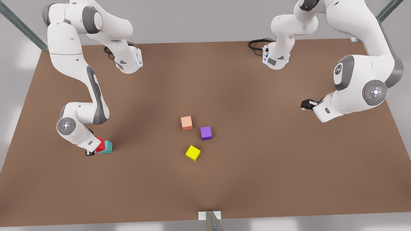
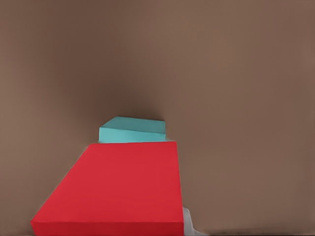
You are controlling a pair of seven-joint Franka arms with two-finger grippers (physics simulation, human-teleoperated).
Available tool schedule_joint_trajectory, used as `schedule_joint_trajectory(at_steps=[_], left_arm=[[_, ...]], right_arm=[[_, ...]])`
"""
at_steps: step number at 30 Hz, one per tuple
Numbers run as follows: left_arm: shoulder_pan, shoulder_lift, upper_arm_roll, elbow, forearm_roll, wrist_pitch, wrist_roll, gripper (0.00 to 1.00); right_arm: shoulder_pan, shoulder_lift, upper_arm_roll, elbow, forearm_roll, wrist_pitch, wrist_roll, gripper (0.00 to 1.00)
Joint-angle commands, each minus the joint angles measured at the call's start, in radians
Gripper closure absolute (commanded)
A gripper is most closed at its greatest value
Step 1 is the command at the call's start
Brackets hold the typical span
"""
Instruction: Pick up red wooden cube and pass to hand red wooden cube and place in blue wooden cube
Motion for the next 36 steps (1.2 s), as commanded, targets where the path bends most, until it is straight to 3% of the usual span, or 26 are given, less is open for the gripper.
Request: schedule_joint_trajectory(at_steps=[1,14,15,16,36], left_arm=[[0.000,0.000,0.000,0.000,-0.002,-0.003,-0.104,0.00],[-0.008,0.005,-0.002,-0.002,-0.001,-0.034,-0.111,0.00],[-0.008,0.005,-0.002,-0.002,-0.001,-0.034,-0.111,0.00],[-0.009,0.005,-0.003,-0.002,-0.001,-0.043,-0.111,0.00],[-0.017,0.014,-0.019,-0.002,-0.001,-0.045,-0.161,0.00]], right_arm=[[-0.004,0.003,0.000,-0.001,-0.007,0.093,0.187,0.48],[-0.011,0.001,0.001,-0.075,0.006,0.093,0.187,0.48],[-0.011,0.003,0.003,-0.075,0.006,0.093,0.187,0.37],[-0.011,0.003,0.003,-0.075,0.010,0.093,0.189,0.00],[-0.008,0.001,0.003,-0.081,0.010,0.021,0.135,0.00]])
